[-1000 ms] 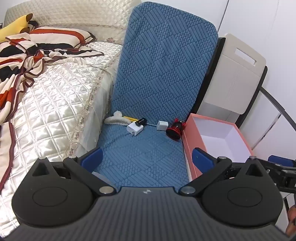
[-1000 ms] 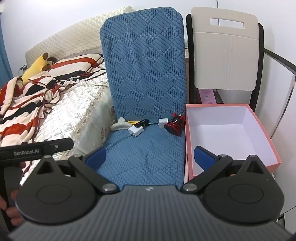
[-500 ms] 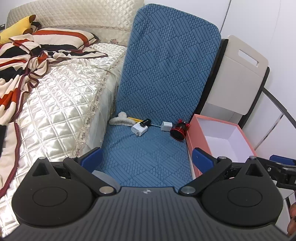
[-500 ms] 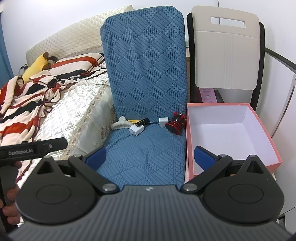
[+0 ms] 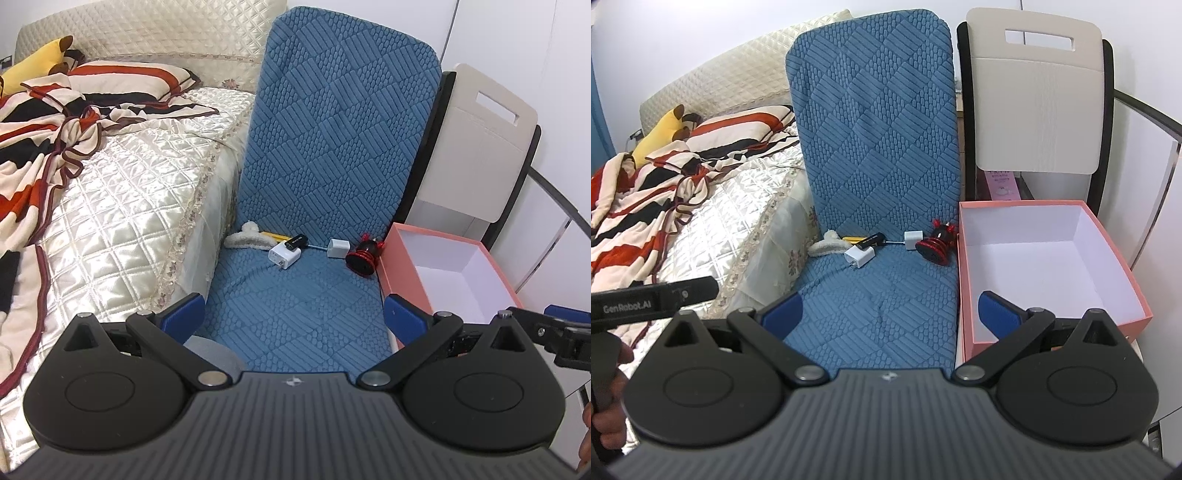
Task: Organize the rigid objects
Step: 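Move both tools toward the small objects on the blue seat, then grasp the black USB stick with the right tool while the left tool approaches the white plug, then lift the black USB stick with the right tool while the left tool grasps the white plug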
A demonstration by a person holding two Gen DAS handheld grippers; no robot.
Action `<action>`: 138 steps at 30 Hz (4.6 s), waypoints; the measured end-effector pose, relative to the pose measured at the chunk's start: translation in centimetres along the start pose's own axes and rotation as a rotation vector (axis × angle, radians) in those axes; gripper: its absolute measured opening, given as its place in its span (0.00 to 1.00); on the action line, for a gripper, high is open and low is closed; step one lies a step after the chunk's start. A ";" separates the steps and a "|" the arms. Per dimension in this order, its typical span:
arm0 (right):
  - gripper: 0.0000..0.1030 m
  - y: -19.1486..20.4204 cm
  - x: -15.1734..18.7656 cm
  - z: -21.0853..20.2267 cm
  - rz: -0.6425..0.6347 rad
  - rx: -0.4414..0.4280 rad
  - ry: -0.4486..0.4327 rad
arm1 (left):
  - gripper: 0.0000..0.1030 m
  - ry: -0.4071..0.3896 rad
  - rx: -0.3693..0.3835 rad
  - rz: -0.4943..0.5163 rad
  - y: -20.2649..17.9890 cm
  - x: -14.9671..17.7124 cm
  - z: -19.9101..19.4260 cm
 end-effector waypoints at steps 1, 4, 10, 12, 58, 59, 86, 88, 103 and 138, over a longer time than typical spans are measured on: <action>1.00 -0.1 0.1 0.0 0.002 -0.001 0.002 | 1.00 0.005 -0.010 0.001 0.1 0.1 0.1; 1.00 -0.3 0.4 0.2 0.007 0.001 0.015 | 1.00 0.002 -0.037 0.004 0.3 0.3 0.1; 1.00 -0.7 0.5 0.6 0.009 0.002 0.030 | 1.00 0.010 -0.032 0.004 0.3 0.4 0.4; 1.00 -0.7 0.5 0.7 0.009 0.001 0.032 | 1.00 0.010 -0.033 0.007 0.1 0.5 0.4; 1.00 -3.9 1.4 14.0 0.093 -0.073 0.045 | 1.00 0.057 -0.025 0.018 0.5 3.4 17.6; 1.00 -4.1 1.4 14.6 0.097 -0.065 0.043 | 1.00 0.055 -0.024 0.013 0.6 3.3 18.4; 0.79 -2.5 -3.7 31.8 0.150 -0.276 0.084 | 1.00 0.171 0.078 0.058 2.9 1.5 37.4; 0.79 -2.3 -4.3 33.9 0.133 -0.279 0.092 | 1.00 0.188 0.076 0.066 3.1 1.2 38.6; 0.79 -0.5 -4.0 44.6 0.196 -0.386 0.273 | 0.83 0.259 0.093 0.086 5.0 -0.6 46.0; 0.12 0.0 -3.5 46.5 0.152 -0.379 0.397 | 0.62 0.307 0.139 0.116 2.0 1.5 46.2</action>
Point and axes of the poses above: each gripper's, at about its wrist camera, not at the fingertips, and z roughly the way its jaws point, y to its left, x to its underside, the point moved 10 cm from there along z, roughly the way its jaws point, and after that the axes turned 2 degrees about z, right-handed, at the moved point
